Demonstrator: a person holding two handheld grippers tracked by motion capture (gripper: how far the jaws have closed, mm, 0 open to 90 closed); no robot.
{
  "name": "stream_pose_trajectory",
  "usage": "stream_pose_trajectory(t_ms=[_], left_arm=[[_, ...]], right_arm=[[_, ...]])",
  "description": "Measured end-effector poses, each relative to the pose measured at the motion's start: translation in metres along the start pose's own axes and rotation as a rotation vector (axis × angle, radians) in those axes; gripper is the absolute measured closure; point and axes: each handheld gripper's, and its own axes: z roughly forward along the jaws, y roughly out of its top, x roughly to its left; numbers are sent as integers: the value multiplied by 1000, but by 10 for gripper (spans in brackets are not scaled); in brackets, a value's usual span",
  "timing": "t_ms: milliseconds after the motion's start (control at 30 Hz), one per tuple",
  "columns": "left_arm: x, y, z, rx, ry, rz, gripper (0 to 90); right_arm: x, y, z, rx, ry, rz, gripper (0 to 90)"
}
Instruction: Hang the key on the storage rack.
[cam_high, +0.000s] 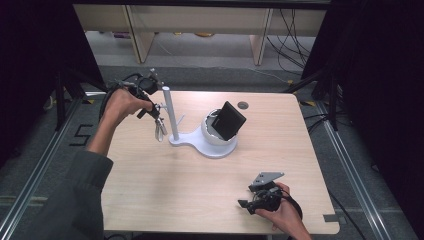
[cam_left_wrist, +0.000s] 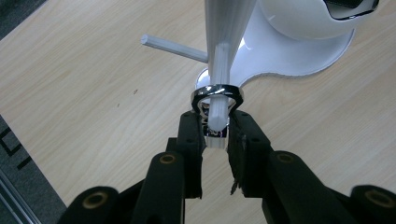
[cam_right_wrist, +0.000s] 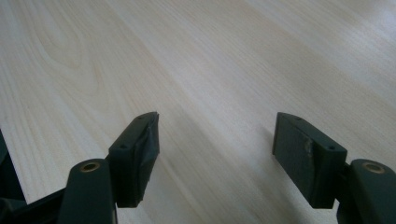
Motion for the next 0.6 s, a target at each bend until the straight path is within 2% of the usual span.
stream_pose_trajectory(t_ms=[267,300,333,400,467,500,533,567,600], left_arm=[[-2,0,2,-6,5,-4,740],[-3,-1,2,-12,-6,-20,733],[-2,-2,2,-22,-14,-19,694],[-2,-3,0,-20,-14,-9,682],[-2,-6,-2,-28,-13,-8,676],[-2,-7,-2,-31,-12,-4,671],[-3,-10,-3,-37,-10,-3,664],[-3,-11,-4,-35,-12,0,654],[-4,-13,-4,-42,-11,-3,646]], right_arm=[[0,0,0,1,1,-1,328],[0,0,0,-1,-4,-2,327],[-1,0,0,-5,-4,-8,326],[-1,0,0,7,-4,-13,326],[-1,0,-1,16,-16,3,325],[0,0,0,1,-17,8,325],[0,0,0,3,-4,17,323],[-1,0,0,2,1,-4,322],[-1,-1,0,2,-3,-4,321]])
